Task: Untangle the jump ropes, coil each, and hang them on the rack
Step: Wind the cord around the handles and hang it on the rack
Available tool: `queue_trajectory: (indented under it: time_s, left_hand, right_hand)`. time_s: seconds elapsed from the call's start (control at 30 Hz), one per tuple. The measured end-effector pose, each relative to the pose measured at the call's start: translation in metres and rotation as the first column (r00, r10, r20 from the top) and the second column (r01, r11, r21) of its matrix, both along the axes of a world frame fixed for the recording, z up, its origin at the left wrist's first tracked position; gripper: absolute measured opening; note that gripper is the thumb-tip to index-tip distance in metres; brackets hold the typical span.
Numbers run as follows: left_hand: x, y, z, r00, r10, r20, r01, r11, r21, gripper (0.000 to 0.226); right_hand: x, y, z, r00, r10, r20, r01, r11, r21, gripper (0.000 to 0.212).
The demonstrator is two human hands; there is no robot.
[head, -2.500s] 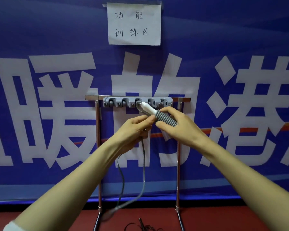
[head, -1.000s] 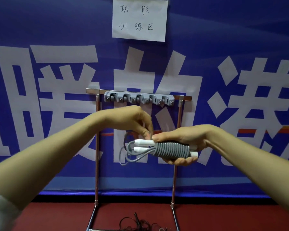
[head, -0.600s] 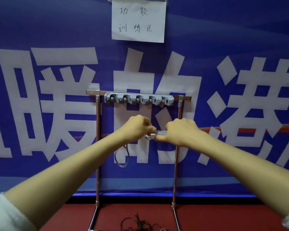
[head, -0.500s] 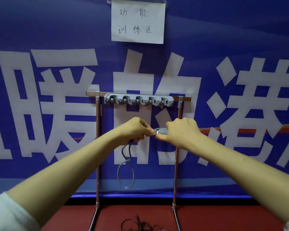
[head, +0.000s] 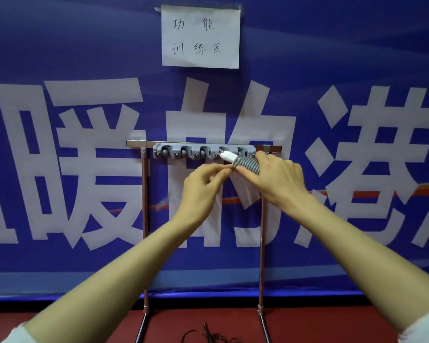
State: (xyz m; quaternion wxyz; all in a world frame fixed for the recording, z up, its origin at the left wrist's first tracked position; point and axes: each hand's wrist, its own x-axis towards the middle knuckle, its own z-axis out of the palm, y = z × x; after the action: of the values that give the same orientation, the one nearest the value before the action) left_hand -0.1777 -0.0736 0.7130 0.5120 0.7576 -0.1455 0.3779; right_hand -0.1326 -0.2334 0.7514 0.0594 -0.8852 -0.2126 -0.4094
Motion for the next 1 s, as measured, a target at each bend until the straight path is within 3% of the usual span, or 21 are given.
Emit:
queue_trajectory:
  time_s: [0.03, 0.1, 0.2, 0.33, 0.5, 0.6, 0.67, 0.73, 0.87, 1.0]
  left_hand:
    - [-0.002, -0.001, 0.002, 0.984, -0.14, -0.11, 0.117, 0.974, -0.193, 0.014]
    - [-0.005, -0.001, 0.009, 0.886, -0.387, -0.255, 0.221, 0.836, -0.502, 0.009]
    - [-0.007, 0.003, 0.017, 0.716, -0.596, -0.363, 0.26, 0.711, -0.653, 0.019]
    - [-0.007, 0.005, 0.019, 0.655, -0.664, -0.361, 0.395, 0.708, -0.585, 0.024]
    - [-0.004, -0.003, 0.018, 0.725, -0.611, -0.318, 0.352, 0.725, -0.592, 0.024]
    - [-0.004, -0.002, 0.015, 0.766, -0.531, -0.362, 0.313, 0.8, -0.511, 0.019]
    - [-0.005, -0.001, 0.012, 0.769, -0.545, -0.333, 0.327, 0.784, -0.528, 0.018]
    - [-0.006, -0.001, 0.008, 0.782, -0.554, -0.284, 0.381, 0.787, -0.486, 0.025]
    - [-0.008, 0.001, 0.003, 0.89, -0.382, -0.248, 0.305, 0.905, -0.298, 0.022]
    - [-0.01, 0.004, 0.001, 0.918, -0.342, -0.201, 0.308, 0.934, -0.183, 0.013]
  right_hand:
    - [-0.001, -0.001, -0.001, 1.0, 0.017, 0.016, -0.017, 0.999, 0.03, 0.062]
    - [-0.002, -0.003, -0.002, 0.998, 0.048, 0.044, -0.051, 0.996, 0.076, 0.063]
    - [-0.003, -0.006, -0.007, 0.99, 0.134, 0.03, -0.137, 0.98, 0.144, 0.068]
    - [-0.002, -0.006, -0.014, 0.931, 0.358, -0.068, -0.313, 0.881, 0.355, 0.068]
    - [-0.001, -0.004, -0.017, 0.872, 0.476, -0.116, -0.369, 0.794, 0.484, 0.055]
    - [-0.004, -0.004, -0.021, 0.846, 0.507, -0.163, -0.356, 0.766, 0.535, 0.06]
    - [-0.005, -0.002, -0.023, 0.813, 0.539, -0.22, -0.347, 0.752, 0.561, 0.066]
    - [-0.006, -0.001, -0.024, 0.712, 0.631, -0.308, -0.341, 0.694, 0.634, 0.073]
    - [-0.009, 0.002, -0.028, 0.517, 0.716, -0.469, -0.274, 0.658, 0.701, 0.081]
    - [-0.011, 0.0, -0.034, 0.345, 0.814, -0.467, -0.25, 0.559, 0.791, 0.083]
